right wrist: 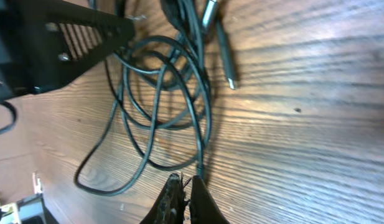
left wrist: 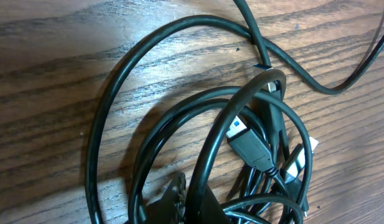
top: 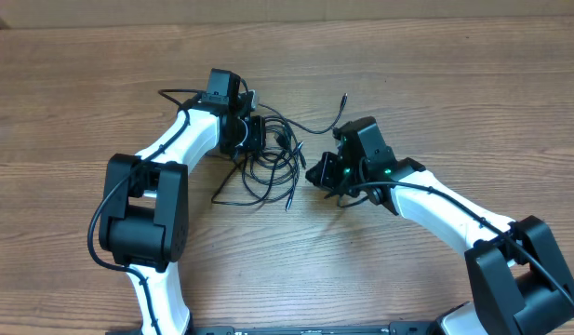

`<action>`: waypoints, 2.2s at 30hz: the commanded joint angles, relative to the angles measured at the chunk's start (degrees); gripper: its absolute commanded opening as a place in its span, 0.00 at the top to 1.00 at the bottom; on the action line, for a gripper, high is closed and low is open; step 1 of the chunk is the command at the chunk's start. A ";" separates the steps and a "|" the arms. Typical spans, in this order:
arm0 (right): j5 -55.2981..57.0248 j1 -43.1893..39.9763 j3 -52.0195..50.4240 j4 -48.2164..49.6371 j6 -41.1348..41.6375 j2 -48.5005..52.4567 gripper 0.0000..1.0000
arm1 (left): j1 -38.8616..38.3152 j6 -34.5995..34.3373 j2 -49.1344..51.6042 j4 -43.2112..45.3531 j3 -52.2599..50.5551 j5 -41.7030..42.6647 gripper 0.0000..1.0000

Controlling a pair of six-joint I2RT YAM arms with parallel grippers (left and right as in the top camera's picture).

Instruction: Untangle cables

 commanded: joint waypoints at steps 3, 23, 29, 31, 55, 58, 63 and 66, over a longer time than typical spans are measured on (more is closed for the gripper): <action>5.40 1.86 -0.79 -2.45 2.93 -0.79 0.96 | 0.63 -0.33 -0.39 -0.11 -0.22 -0.37 0.96; 2.86 3.72 0.90 -2.91 2.03 -0.83 0.75 | 0.66 0.37 -0.39 0.22 -0.22 1.27 0.96; 1.36 1.36 4.02 -2.14 0.81 -0.81 0.53 | 0.66 3.02 -0.39 0.72 -0.20 5.95 0.96; 3.48 0.96 4.00 -0.35 0.81 -0.81 0.47 | 0.66 4.04 -0.39 0.76 -0.20 7.26 0.96; 12.68 0.96 3.72 6.05 4.33 8.37 0.38 | 0.63 14.95 -0.39 2.03 -0.20 26.82 0.96; 12.68 0.96 3.72 7.67 4.33 9.20 0.38 | 0.59 14.95 -0.39 2.03 -0.20 27.21 0.96; 12.66 1.07 3.72 8.61 4.35 9.75 0.42 | 0.59 16.65 -0.39 2.03 -0.20 31.19 0.96; 12.68 1.66 3.72 8.96 4.33 10.29 0.42 | 0.48 17.51 -0.39 2.05 -0.20 33.46 0.96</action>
